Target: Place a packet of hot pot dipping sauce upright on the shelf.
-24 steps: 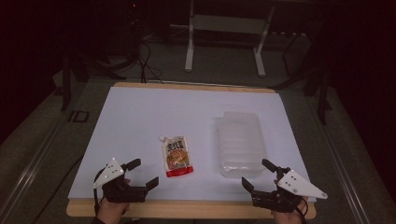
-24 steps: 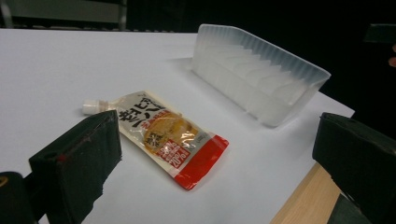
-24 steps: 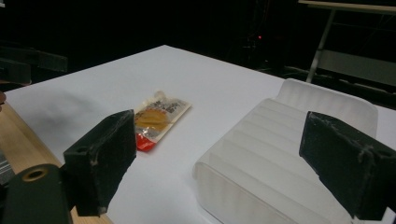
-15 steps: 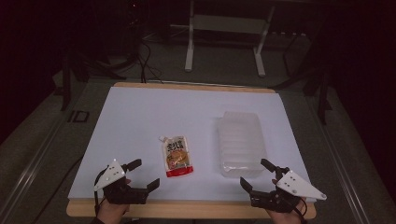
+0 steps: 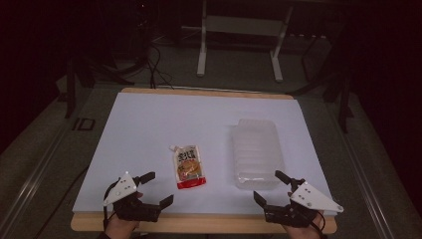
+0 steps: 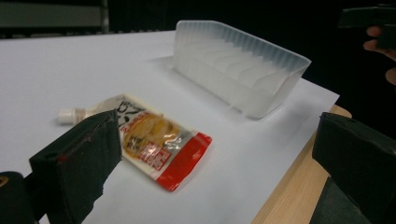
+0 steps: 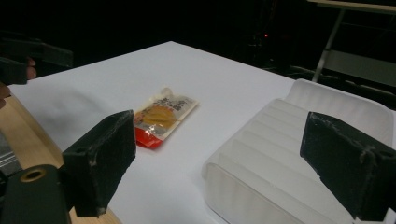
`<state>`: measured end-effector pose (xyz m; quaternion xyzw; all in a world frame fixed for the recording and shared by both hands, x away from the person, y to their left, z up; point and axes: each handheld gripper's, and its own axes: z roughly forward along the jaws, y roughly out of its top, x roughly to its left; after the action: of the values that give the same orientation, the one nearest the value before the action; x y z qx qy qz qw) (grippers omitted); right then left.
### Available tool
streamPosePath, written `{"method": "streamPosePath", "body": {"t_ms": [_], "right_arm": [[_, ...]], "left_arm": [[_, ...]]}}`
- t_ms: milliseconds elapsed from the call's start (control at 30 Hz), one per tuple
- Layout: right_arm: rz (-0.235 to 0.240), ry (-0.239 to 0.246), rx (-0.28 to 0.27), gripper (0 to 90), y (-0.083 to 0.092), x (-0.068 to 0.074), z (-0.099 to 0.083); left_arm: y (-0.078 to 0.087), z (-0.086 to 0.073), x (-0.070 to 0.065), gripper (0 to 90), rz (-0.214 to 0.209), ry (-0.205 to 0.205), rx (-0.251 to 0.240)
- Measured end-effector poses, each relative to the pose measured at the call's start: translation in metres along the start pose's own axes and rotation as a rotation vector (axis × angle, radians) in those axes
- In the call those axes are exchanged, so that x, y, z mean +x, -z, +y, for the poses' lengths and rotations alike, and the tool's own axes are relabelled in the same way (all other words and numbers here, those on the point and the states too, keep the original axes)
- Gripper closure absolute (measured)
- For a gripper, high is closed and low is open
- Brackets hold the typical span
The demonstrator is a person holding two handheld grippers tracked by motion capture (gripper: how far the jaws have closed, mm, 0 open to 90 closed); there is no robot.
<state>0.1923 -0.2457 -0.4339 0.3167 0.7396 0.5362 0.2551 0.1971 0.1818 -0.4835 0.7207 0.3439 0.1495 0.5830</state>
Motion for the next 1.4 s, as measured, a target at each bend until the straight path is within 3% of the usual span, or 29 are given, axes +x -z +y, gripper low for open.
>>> {"method": "streamPosePath", "body": {"t_ms": [133,233,333,433,633,867,1000,1133,1300,1400], "right_arm": [[0.004,-0.003,0.002,10.4,0.000,0.000,0.000],[0.003,-0.010,0.003,10.4,0.000,-0.001,0.000],[0.005,-0.016,0.005,10.4,-0.001,-0.001,0.000],[0.007,-0.015,0.010,10.4,-0.002,-0.001,0.000],[0.011,-0.009,0.015,10.4,-0.002,0.000,0.000],[0.019,-0.007,0.022,10.4,-0.003,0.000,-0.001],[0.025,-0.004,0.027,10.5,-0.004,0.001,-0.001],[0.024,0.000,0.016,12.9,-0.002,0.001,0.000],[0.030,0.000,0.025,12.9,-0.004,0.002,-0.001],[0.034,0.003,0.019,12.9,-0.003,0.003,-0.001]], "left_arm": [[0.000,0.005,-0.004,1.3,-0.025,-0.033,-0.020],[-0.003,0.009,-0.007,1.3,-0.002,-0.093,0.005],[-0.006,0.012,-0.008,1.3,0.018,-0.113,0.012],[-0.009,0.017,-0.005,1.3,0.043,-0.109,0.013],[-0.021,0.021,0.010,1.3,0.070,-0.042,0.024],[-0.035,0.025,0.019,1.3,0.085,-0.041,0.045],[-0.052,0.027,0.028,1.4,0.098,-0.030,0.073],[-0.061,0.027,0.037,1.4,0.102,-0.019,0.065],[-0.072,0.024,0.047,1.5,0.119,-0.017,0.093],[-0.080,0.019,0.060,1.5,0.143,0.031,0.117]]}}
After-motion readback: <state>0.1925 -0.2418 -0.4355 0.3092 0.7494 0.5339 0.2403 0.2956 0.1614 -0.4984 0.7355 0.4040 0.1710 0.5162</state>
